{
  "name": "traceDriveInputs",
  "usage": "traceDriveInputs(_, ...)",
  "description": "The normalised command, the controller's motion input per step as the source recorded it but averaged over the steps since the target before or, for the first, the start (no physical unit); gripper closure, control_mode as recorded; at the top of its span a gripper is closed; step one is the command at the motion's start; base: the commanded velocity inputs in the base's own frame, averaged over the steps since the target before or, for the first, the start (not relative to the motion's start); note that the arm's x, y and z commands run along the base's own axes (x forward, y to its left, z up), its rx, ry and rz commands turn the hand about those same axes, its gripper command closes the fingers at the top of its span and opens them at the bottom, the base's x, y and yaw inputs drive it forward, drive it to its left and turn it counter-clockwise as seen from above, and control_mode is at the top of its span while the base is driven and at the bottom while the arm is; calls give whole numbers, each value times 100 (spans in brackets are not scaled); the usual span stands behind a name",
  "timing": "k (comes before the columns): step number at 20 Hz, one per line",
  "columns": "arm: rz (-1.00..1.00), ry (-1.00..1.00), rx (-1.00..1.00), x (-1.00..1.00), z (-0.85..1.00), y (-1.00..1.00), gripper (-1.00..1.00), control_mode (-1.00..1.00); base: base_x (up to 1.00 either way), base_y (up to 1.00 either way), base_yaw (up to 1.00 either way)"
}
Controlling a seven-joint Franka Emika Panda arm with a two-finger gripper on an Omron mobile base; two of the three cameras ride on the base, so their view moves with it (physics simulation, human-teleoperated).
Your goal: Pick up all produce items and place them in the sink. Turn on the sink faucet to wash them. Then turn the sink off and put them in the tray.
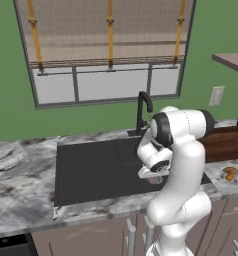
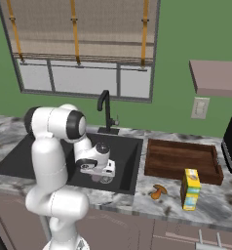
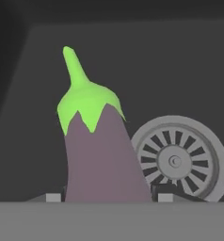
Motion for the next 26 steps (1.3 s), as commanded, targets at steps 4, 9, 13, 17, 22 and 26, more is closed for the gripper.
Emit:
traceDriveInputs(4,0,0,0,12,-11,4,-100,-100,0,0,0)
traceDriveInputs(9,0,2,0,4,-2,4,-100,-100,0,0,0)
traceDriveInputs(13,0,0,0,0,2,0,-100,-100,0,0,0)
traceDriveInputs(17,0,-2,0,-1,25,0,-100,-100,0,0,0)
traceDriveInputs(22,0,-6,0,-6,47,-2,-100,-100,0,0,0)
traceDriveInputs(26,0,-4,0,-9,60,-6,-100,-100,0,0,0)
